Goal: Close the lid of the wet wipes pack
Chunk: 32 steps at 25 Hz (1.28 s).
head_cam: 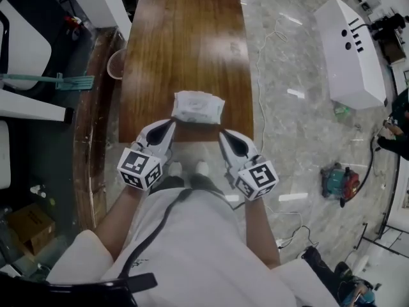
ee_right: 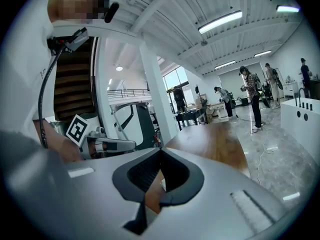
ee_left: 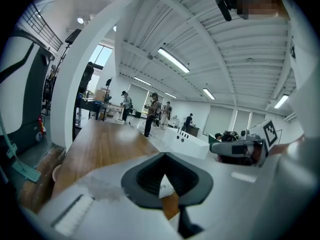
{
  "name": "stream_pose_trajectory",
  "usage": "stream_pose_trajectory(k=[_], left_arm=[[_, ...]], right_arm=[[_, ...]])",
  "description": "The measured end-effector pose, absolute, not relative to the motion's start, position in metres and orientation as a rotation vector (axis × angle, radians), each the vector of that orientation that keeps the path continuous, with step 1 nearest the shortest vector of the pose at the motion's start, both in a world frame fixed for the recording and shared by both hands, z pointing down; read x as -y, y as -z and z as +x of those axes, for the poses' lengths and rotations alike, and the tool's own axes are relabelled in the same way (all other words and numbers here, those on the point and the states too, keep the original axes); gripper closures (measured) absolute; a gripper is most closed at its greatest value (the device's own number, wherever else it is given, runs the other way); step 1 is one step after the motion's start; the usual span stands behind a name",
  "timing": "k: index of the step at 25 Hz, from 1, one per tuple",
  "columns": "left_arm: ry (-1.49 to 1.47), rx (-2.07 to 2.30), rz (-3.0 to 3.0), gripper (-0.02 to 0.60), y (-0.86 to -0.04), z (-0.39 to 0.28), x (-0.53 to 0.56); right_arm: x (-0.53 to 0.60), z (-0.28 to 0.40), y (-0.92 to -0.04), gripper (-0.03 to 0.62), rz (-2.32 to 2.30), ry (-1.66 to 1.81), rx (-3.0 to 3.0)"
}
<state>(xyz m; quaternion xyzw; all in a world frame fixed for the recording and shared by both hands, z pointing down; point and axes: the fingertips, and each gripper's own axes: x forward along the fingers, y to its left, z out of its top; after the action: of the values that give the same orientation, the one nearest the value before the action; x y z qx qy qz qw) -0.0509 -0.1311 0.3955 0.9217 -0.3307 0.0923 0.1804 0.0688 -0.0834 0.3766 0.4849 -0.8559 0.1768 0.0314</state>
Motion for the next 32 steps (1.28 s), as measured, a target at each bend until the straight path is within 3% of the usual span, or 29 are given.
stream_pose_trajectory(k=[9, 32], left_arm=[[-0.234, 1.015, 2.583, 0.578, -0.398, -0.028, 0.137], [-0.245, 1.075, 2.459, 0.578, -0.471, -0.021, 0.168]], right_arm=[[0.131, 0.091, -0.394, 0.585, 1.304, -0.395, 2.638], [0.194, 0.083, -0.464, 0.585, 1.193, -0.454, 2.646]])
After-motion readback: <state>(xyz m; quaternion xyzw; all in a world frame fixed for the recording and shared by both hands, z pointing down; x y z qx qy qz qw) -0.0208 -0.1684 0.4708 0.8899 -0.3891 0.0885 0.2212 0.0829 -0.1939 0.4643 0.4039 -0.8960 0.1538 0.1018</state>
